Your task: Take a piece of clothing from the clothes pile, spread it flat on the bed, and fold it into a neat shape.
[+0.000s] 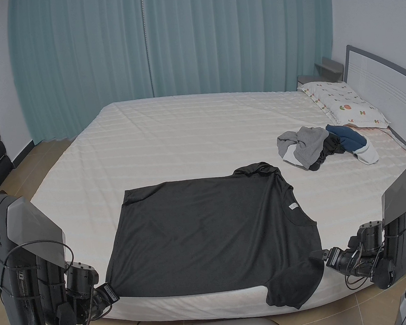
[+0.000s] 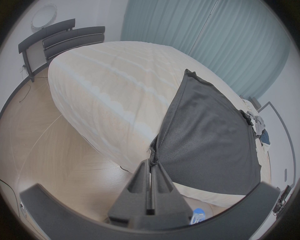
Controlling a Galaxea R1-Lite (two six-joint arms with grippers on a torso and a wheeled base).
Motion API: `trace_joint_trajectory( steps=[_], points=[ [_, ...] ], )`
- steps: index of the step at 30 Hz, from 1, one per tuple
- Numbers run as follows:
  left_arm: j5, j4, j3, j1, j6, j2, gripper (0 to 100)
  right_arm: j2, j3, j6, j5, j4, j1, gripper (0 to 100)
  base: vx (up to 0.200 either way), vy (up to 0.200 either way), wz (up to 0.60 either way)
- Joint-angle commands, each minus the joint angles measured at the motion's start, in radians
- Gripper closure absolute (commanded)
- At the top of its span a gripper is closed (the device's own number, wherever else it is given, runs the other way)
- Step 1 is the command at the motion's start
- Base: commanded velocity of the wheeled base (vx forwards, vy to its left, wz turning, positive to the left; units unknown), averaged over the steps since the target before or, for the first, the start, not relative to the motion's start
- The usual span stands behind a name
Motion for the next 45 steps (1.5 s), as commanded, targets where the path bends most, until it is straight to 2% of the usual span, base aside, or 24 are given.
trace_joint_trajectory(
  steps=[1, 9, 15, 18, 19, 29, 45],
  points=[
    [0.002, 0.043, 0.018, 0.0, 0.004, -0.022, 100, 0.047, -0.048, -0.003, -0.002, -0.012, -0.001, 0, 0.0, 0.0, 0.0],
    [-0.006, 0.188, 0.018, 0.0, 0.032, -0.128, 100, 0.069, -0.111, 0.0, -0.002, -0.012, -0.008, 0, 0.0, 0.0, 0.0],
    [-0.014, 0.187, 0.018, -0.002, 0.038, -0.116, 100, 0.096, -0.167, 0.003, -0.008, -0.012, -0.008, 0, 0.0, 0.0, 0.0],
    [-0.014, 0.181, 0.018, 0.0, 0.036, -0.111, 100, 0.118, -0.19, 0.003, -0.04, -0.012, -0.005, 0, 0.0, 0.0, 0.0],
    [-0.014, 0.181, 0.018, 0.0, 0.036, -0.111, 100, 0.119, -0.194, 0.003, -0.043, -0.012, -0.005, 100, 0.0, 0.0, 0.0],
    [-0.014, 0.182, 0.018, 0.0, 0.036, -0.111, 100, 0.11, -0.16, -0.003, -0.084, -0.013, -0.027, 100, 0.0, 0.0, 0.0],
    [-0.012, 0.237, 0.018, -0.022, 0.04, -0.126, 100, 0.06, -0.063, -0.038, -0.086, -0.012, -0.082, 100, 0.0, 0.0, 0.0]
  ],
)
